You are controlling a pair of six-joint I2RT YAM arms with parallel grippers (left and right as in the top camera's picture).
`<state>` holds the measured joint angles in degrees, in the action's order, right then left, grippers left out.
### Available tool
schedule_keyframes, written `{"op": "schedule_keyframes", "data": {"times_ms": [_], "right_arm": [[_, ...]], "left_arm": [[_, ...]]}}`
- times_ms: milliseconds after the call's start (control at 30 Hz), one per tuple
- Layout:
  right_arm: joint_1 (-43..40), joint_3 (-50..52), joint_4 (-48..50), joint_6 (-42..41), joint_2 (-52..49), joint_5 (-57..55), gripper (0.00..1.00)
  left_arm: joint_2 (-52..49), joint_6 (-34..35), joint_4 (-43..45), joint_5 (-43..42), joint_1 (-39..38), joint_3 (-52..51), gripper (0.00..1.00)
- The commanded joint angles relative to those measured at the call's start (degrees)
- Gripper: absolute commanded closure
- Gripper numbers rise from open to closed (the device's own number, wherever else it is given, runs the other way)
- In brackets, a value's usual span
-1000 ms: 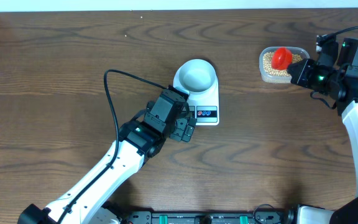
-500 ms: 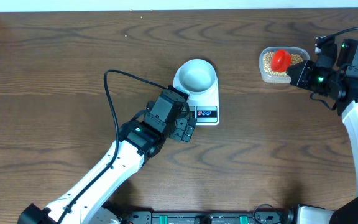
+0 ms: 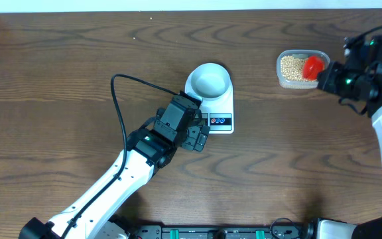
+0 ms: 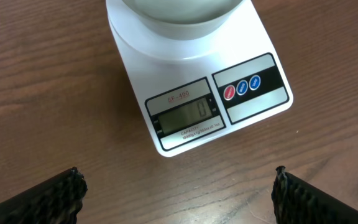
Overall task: Scoop item into bowl and weigh 50g on scale
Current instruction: 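Lower the red scoop with the right gripper into the chickpea tub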
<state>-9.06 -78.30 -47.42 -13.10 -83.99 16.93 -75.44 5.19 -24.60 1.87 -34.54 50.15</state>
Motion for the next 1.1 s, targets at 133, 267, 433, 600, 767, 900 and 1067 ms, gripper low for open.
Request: {"op": "schedule_keyframes", "data": {"times_ms": [133, 267, 433, 600, 767, 900, 1067], "right_arm": [[0.55, -10.75, -5.31, 5.07, -6.91, -9.73, 0.99], [0.59, -16.41, -8.35, 8.79, -13.84, -9.7, 0.99], [1.42, -18.69, -7.58, 13.49, -19.87, -9.75, 0.99], [1.73, -18.67, -6.43, 13.68, -23.02, -9.75, 0.99], [2.1, -18.67, -5.6, 13.81, -24.96, -9.7, 0.99], [2.32, -18.6, -5.79, 13.84, -26.64, -9.73, 0.99], [2.36, -18.58, -5.92, 13.84, -28.46, -9.68, 0.99]], "left_arm": [[-0.17, 0.07, 0.02, 0.52, 0.28, -0.59, 0.02], [-0.17, 0.07, 0.02, 0.52, 0.28, -0.59, 0.02], [-0.15, 0.04, 0.02, 0.52, 0.28, -0.59, 0.02], [-0.15, 0.07, 0.0, 0.52, 0.28, -0.59, 0.02], [-0.17, 0.07, 0.0, 0.52, 0.28, -0.59, 0.02], [-0.15, 0.04, 0.02, 0.52, 0.28, -0.59, 0.02], [-0.15, 0.07, 0.02, 0.52, 0.28, -0.59, 0.02]]}}
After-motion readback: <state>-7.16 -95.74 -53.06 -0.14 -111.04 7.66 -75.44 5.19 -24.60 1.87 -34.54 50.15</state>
